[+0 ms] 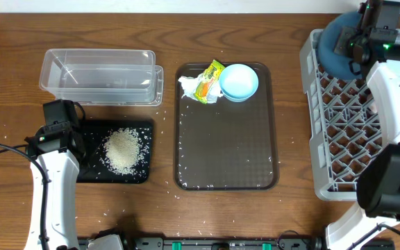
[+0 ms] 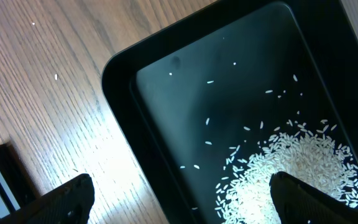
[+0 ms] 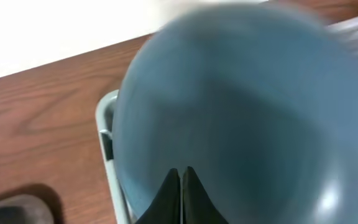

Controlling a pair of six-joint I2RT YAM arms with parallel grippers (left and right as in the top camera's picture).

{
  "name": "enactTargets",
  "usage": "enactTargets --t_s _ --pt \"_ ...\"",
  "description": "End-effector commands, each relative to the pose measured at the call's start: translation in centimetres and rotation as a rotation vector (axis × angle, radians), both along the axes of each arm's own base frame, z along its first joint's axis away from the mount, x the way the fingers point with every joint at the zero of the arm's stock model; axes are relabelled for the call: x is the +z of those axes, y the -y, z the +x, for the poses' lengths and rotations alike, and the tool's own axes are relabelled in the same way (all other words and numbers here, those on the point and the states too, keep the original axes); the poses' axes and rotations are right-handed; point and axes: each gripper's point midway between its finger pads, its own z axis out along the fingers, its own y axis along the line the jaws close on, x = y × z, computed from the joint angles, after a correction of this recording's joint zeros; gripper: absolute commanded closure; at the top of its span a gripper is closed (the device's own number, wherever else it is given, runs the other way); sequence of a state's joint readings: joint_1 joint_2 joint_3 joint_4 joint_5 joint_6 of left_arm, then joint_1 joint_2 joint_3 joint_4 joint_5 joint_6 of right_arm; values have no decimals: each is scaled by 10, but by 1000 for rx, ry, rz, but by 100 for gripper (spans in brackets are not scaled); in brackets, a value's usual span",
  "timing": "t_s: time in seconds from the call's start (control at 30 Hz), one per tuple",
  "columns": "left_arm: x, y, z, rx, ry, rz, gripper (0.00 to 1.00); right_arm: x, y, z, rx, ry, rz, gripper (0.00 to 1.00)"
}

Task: Sort waste into correct bins and load items into the dishwasher rack
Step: 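Lower the blue plate into the rack's back corner and release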

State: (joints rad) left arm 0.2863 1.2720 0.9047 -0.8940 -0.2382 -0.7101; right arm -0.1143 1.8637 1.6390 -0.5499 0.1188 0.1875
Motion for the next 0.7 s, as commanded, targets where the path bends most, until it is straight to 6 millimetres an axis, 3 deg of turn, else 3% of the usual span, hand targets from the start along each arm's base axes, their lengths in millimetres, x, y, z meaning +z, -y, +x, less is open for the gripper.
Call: enactTargets --t_s 0.0,0.27,0.47,0.57,0.67 --pt "0 -1 -1 13 -4 2 7 49 7 -13 -49 90 -36 95" --pt "0 -2 -1 13 -4 2 7 90 5 -30 -75 170 -15 89" --pt "0 -1 -1 13 -4 2 7 94 0 -36 -81 174 32 78" --pt "0 -2 -1 13 -4 2 7 88 -12 -37 -30 153 82 59" --pt "0 -2 -1 13 -4 2 7 82 -39 -39 82 124 186 43"
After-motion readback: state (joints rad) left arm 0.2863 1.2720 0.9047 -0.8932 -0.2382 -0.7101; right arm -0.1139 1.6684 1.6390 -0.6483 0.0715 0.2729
